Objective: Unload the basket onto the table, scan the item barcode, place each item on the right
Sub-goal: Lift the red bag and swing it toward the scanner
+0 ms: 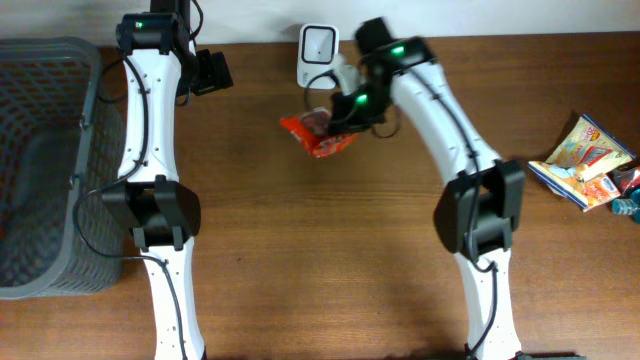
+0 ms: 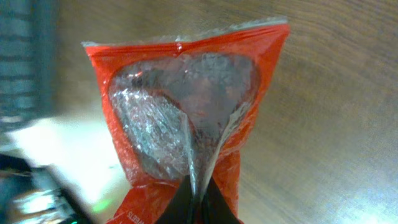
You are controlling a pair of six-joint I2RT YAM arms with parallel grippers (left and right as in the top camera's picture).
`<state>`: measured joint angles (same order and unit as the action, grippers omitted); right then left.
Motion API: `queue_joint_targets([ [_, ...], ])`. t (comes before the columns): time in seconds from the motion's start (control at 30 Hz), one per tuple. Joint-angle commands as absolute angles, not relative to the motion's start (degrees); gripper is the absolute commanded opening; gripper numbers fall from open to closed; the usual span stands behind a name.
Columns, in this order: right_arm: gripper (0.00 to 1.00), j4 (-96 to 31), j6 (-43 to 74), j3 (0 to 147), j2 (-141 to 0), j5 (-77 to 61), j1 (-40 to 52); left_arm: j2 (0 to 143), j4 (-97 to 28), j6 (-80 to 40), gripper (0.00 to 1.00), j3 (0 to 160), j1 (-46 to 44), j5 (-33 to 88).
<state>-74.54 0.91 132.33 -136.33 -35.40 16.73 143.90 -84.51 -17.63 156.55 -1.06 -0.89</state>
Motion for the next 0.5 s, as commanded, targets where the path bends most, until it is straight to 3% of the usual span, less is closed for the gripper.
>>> queue_joint_targets([
  [0.0, 0.04, -77.3, -1.3, 133.0, -134.9, -55.9, 12.2, 142.6, -84.5, -18.0, 0.99, 156.5, -1.1, -1.3],
  [0.47, 0.04, -84.3, -1.4, 132.9, -135.0, -88.9, 8.4, 142.6, -84.5, -18.0, 0.99, 156.5, -1.1, -1.3],
])
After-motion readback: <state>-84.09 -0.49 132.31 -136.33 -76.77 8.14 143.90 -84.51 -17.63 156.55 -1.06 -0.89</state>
